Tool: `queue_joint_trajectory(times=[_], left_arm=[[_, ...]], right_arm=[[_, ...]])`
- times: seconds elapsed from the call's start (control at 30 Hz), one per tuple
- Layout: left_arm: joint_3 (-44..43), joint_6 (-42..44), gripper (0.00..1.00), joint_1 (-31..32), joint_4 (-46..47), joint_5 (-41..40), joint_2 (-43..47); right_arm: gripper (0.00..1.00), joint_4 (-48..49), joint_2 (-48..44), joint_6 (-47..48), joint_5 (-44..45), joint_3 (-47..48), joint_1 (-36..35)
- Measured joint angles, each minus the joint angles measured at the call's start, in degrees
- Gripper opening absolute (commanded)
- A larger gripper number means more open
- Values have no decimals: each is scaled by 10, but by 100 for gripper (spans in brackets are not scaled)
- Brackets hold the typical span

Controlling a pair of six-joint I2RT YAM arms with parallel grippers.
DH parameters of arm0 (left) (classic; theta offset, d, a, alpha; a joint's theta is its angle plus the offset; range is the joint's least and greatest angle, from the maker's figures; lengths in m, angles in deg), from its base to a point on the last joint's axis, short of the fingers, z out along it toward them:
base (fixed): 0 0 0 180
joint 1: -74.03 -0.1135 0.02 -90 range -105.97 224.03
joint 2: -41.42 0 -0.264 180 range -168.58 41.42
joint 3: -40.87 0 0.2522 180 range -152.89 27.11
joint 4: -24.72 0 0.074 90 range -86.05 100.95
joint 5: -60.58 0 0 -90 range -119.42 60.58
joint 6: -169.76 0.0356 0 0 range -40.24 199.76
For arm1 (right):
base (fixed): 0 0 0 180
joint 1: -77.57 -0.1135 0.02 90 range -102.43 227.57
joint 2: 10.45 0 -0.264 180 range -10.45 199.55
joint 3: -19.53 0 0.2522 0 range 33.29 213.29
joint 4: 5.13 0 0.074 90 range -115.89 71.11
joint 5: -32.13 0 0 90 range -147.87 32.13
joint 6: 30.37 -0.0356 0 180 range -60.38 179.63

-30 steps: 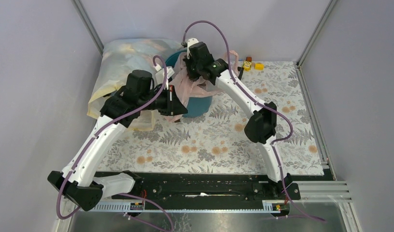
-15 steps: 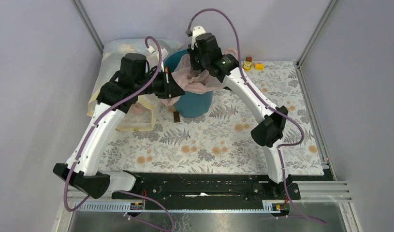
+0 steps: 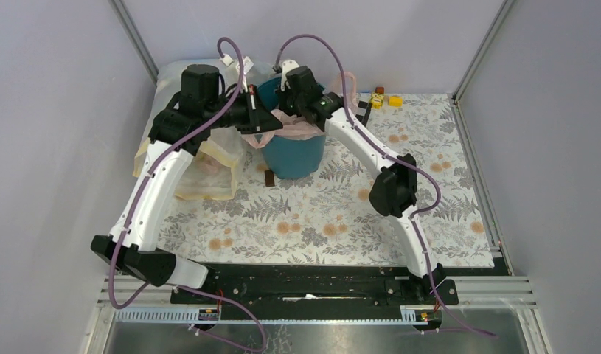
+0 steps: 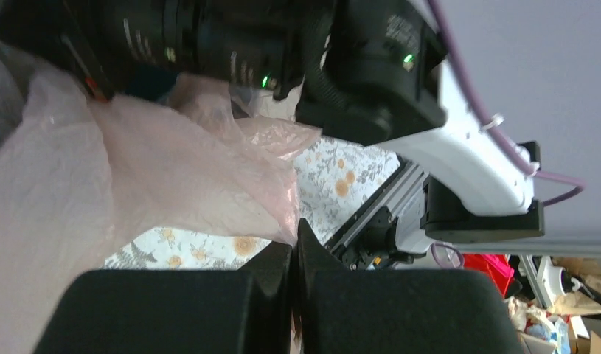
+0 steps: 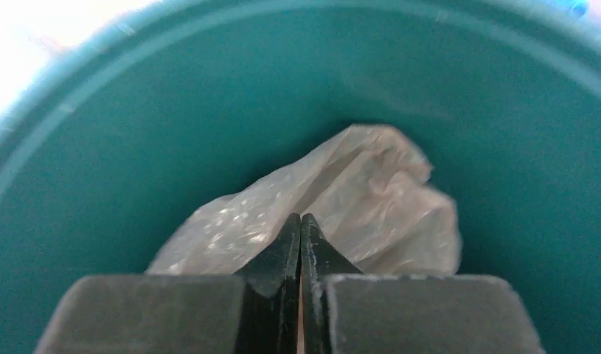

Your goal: Put the trash bags into the trash bin

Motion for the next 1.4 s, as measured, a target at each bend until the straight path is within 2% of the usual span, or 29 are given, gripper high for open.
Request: queue_joint_trajectory(times=[0.17, 0.23, 0.3, 0.33, 0.43, 0.53, 0.7, 0.9, 1.03, 1.2, 1.4], left_arm=[[-28, -9, 0, -21, 9, 10, -30], [-35, -13, 0, -28, 14, 14, -41], [-46, -17, 0, -39, 18, 18, -58], [-53, -20, 0, -45, 20, 19, -69], [-76, -28, 0, -66, 24, 24, -100], [-94, -33, 0, -84, 30, 28, -123], [-104, -43, 0, -104, 33, 39, -130], [-104, -48, 0, -104, 43, 49, -130], [-104, -50, 0, -104, 45, 52, -129], [-102, -51, 0, -104, 46, 57, -122], [-90, -51, 0, -105, 48, 62, -113]], right_arm=[[0, -17, 13, -2, -4, -14, 0], [4, -17, 11, -2, 0, -11, 0], [13, -18, 6, -2, 3, -10, 0], [20, -19, 0, -1, 5, -10, 0], [28, -24, -29, 4, 13, -10, 0], [41, -26, -74, 11, 24, -11, 0], [64, -27, -174, 23, 37, -17, 0], [82, -26, -310, 24, 75, -97, 0], [84, -36, -362, 21, 114, -145, 4], [84, -70, -354, 5, 124, -144, 36], [74, -101, -303, -17, 89, -138, 96]])
